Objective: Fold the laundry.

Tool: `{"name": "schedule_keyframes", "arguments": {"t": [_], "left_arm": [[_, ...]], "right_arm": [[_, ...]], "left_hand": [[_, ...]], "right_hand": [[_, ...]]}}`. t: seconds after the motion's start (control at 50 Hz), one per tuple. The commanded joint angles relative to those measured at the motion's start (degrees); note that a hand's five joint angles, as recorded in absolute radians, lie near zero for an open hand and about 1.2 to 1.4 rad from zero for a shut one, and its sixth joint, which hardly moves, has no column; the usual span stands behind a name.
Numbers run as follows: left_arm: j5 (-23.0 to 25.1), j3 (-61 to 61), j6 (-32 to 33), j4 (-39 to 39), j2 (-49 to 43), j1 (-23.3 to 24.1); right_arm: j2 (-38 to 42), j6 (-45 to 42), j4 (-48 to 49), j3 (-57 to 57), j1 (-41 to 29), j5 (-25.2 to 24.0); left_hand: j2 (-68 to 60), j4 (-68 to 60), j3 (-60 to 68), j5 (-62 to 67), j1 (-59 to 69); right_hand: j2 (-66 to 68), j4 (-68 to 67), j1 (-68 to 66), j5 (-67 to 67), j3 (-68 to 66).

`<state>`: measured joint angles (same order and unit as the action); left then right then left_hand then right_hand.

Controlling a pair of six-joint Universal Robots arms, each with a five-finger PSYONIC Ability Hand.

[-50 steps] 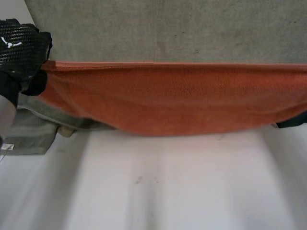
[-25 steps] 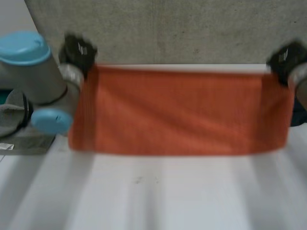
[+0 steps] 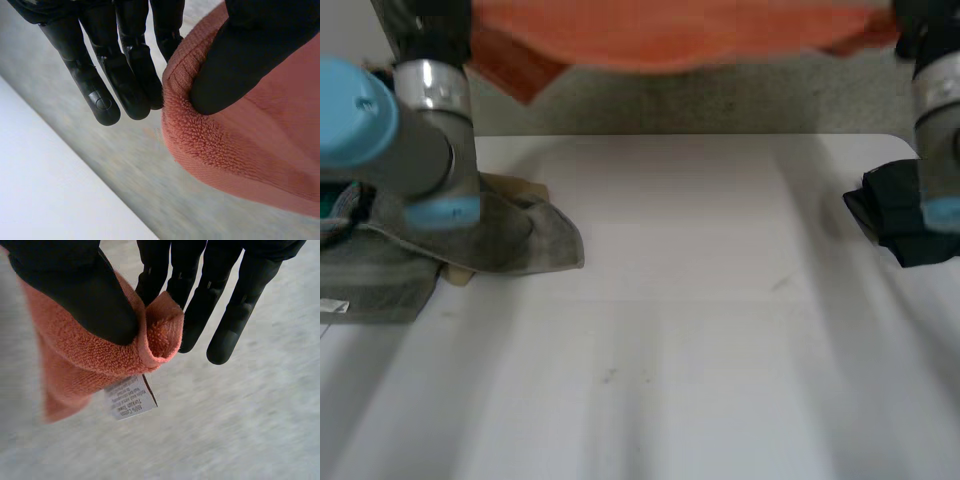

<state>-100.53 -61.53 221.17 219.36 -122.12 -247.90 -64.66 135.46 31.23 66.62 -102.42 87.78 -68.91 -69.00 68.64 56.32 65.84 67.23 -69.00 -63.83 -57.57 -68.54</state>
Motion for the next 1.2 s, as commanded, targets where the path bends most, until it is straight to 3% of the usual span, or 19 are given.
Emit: {"name": "schedule_keyframes", "arguments": {"t": [0.02,0.16,0.3,0.38,0.48,0.56,0.62,0.76,0.9,1.02,1.2], "left_arm": [[0.59,-12.80,-1.27,0.02,-3.19,0.22],[0.51,-22.83,-0.83,-0.77,-5.67,0.84],[0.51,-39.96,1.62,-5.16,7.67,0.93],[0.42,-47.96,4.52,-12.88,17.16,3.20],[0.33,-55.96,5.94,-30.78,28.41,7.25],[0.51,-58.52,5.32,-43.18,31.94,8.22],[0.42,-58.09,5.14,-45.25,31.95,9.10],[0.07,-51.85,4.09,-37.08,26.51,9.10],[-0.11,-42.45,3.04,-28.30,17.37,8.49],[-2.12,-36.04,3.03,-21.44,8.15,7.17],[-6.52,-24.17,3.56,-18.35,-4.07,6.90]], "right_arm": [[5.41,-0.03,-4.94,7.11,0.55,-1.99],[7.88,-0.90,-16.36,11.33,0.82,-2.61],[2.37,-6.77,-31.54,17.73,6.86,-4.54],[-6.06,-15.37,-41.39,24.75,11.26,-6.30],[-15.05,-26.46,-50.99,35.22,16.28,-6.91],[-20.68,-32.01,-53.99,41.47,21.20,-7.79],[-21.04,-32.72,-53.56,42.80,23.49,-9.55],[-17.55,-27.38,-43.75,39.91,22.97,-14.20],[-6.99,-18.58,-30.99,32.70,15.07,-13.07],[-1.71,-16.90,-21.40,28.83,12.60,-11.31],[8.75,-16.72,-10.23,20.05,9.08,-8.41]], "left_hand": [[-11.09,-11.00,11.36,13.68,14.16],[-11.09,-11.00,11.36,13.68,14.16],[-11.09,-11.00,11.36,13.68,14.16],[-11.09,-11.00,11.36,13.68,14.16],[-11.09,-11.00,11.36,13.68,14.16],[-11.09,-11.00,11.36,13.68,14.16],[-11.09,-11.00,11.36,13.68,14.16],[-11.09,-11.00,11.36,13.68,14.16],[-11.09,-11.00,11.36,13.68,14.16],[-11.09,-11.00,11.36,13.68,14.16],[-11.09,-11.00,11.36,13.68,14.16]], "right_hand": [[12.77,-11.00,-16.17,-12.43,-11.46],[12.77,-11.00,-16.17,-12.43,-11.46],[12.77,-11.00,-16.17,-12.43,-11.46],[12.77,-11.00,-16.17,-12.43,-11.46],[12.77,-11.00,-16.17,-12.43,-11.46],[12.77,-11.00,-16.17,-12.43,-11.46],[12.77,-11.00,-16.17,-12.43,-11.46],[12.77,-11.00,-16.17,-12.43,-11.46],[12.77,-11.00,-16.17,-12.43,-11.46],[12.77,-11.00,-16.17,-12.43,-11.46],[12.77,-11.00,-16.17,-12.43,-11.46]]}}
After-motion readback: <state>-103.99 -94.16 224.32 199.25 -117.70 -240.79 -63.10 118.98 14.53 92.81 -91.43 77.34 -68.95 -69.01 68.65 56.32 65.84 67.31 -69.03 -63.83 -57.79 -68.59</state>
